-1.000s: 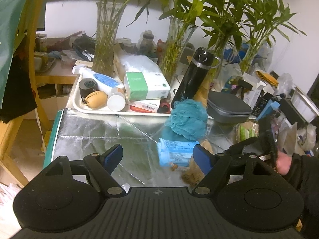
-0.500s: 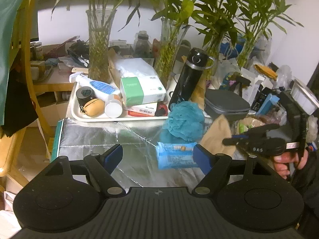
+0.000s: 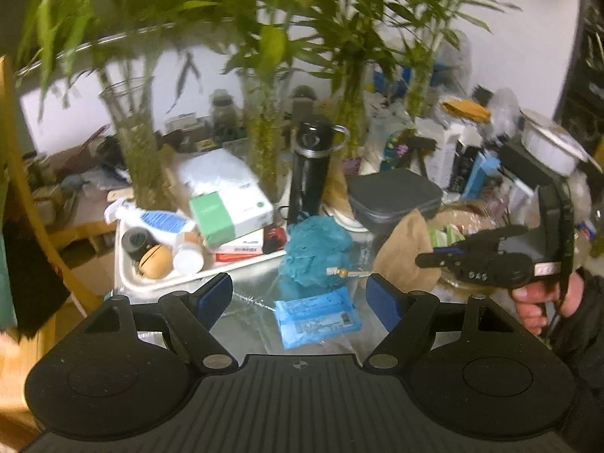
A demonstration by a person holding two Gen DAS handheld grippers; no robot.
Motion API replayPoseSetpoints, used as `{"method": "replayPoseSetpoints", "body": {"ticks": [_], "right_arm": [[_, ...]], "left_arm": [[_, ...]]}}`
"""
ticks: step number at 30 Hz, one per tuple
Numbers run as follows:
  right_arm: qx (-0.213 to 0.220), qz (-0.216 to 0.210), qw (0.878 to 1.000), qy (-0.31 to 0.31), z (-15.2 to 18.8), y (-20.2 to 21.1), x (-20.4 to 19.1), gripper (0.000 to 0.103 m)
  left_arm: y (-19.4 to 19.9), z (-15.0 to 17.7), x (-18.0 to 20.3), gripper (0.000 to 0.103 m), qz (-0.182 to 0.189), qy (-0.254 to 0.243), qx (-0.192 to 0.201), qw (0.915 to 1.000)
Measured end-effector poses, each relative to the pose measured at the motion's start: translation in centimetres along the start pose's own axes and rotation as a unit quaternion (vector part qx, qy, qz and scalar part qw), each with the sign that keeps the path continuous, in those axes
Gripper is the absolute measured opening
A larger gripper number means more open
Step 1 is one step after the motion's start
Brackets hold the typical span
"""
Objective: Organize soft objects
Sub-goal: 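Grasp the brown drawstring pouch with the right gripper and lift it, then grasp the blue printed packet with the left gripper while the right gripper holds the pouch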
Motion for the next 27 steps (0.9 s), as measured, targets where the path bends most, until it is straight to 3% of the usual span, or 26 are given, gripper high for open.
{"method": "replayPoseSetpoints", "body": {"ticks": [6, 14, 27], "right_arm": [[0.006, 0.010, 1.000, -0.029, 1.3, 1.3, 1.2, 0.009], [0.006, 0.033, 0.996, -0.077, 2.8, 2.7, 2.7, 0.009], [0.001, 0.043, 0.994, -0.102, 2.7, 2.6, 3.4, 0.009]], "left_arm": [[-3.6, -0.8, -0.2, 0.078, 0.009, -0.060, -0.025, 0.9979], [-9.9, -0.9, -1.6, 0.078, 0.039, -0.098, -0.061, 0.9926], [-18.5, -0.1, -1.4, 0.078, 0.053, -0.197, -0.084, 0.9754]]}}
Point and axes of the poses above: each gripper's, at about its wrist camera, not at the fingertips, and y roughly against the way its jaws point, x to its right, z to its underside, the point moved 2 cm from there along -y, roughly the way its jaws point, and after that the axes turned 15 degrees about -x, right-handed, at the moved point
